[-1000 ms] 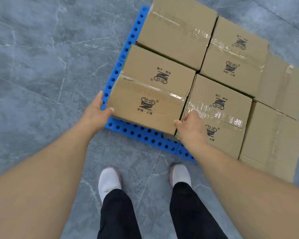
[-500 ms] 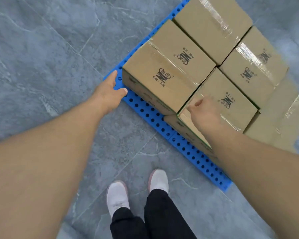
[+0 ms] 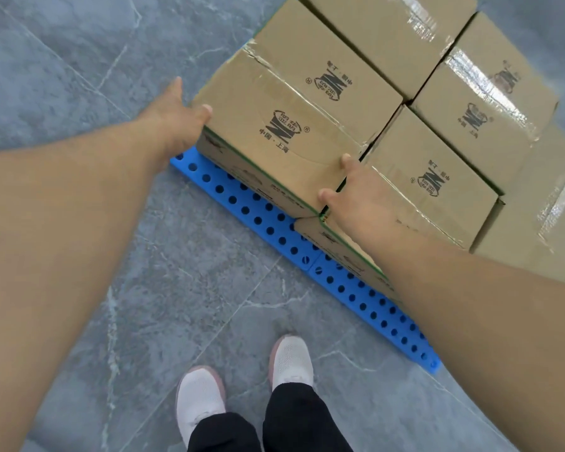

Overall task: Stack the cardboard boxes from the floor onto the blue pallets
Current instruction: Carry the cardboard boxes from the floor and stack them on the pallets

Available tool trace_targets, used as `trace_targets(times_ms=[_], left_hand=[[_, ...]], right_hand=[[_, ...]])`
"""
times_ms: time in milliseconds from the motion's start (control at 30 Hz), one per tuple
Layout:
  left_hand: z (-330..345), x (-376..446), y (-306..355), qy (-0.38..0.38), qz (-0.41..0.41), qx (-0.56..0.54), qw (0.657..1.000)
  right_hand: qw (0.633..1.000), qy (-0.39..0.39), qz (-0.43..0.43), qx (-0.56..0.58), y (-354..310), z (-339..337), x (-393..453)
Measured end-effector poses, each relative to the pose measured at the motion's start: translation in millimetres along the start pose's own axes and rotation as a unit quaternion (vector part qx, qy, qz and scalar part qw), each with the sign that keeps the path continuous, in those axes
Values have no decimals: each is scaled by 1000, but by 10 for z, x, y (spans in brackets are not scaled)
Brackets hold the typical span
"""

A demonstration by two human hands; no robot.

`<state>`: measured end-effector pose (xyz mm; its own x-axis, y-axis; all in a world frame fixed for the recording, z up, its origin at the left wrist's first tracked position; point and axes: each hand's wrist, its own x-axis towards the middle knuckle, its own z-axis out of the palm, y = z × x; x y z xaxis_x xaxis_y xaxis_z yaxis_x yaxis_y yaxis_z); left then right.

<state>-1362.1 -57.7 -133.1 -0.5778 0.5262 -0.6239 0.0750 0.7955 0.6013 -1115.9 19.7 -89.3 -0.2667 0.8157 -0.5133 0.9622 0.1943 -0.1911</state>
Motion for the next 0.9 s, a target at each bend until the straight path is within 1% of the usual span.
trace_targets(times_ms=[67, 267, 367, 433, 500, 633, 833, 900], left_hand=[[44, 30, -13, -11, -3, -10, 1000], [66, 62, -79, 4, -2, -27, 1000], [43, 15, -30, -16, -1, -9, 1000], [20, -76, 42, -13, -8, 19, 1000], [-13, -241, 137, -3, -8, 30, 1000], [-68, -749, 422, -7, 22, 21, 1000], [-68, -1715, 887, -66, 56, 59, 994], [-70, -2063, 1020, -72, 76, 62, 993]], right_hand=[[1000, 5, -4, -17, 26, 26, 19], [1000, 19, -13, 6, 21, 88, 31], [999, 26, -22, -4, 15, 86, 34], [999, 19, -22, -12, 24, 40, 29], [999, 25, -19, -20, 21, -43, -9], [1000, 19, -17, -15, -51, -273, -214], [1000, 8, -26, -14, -170, -841, -728], [1000, 10, -26, -14, -183, -1077, -963]])
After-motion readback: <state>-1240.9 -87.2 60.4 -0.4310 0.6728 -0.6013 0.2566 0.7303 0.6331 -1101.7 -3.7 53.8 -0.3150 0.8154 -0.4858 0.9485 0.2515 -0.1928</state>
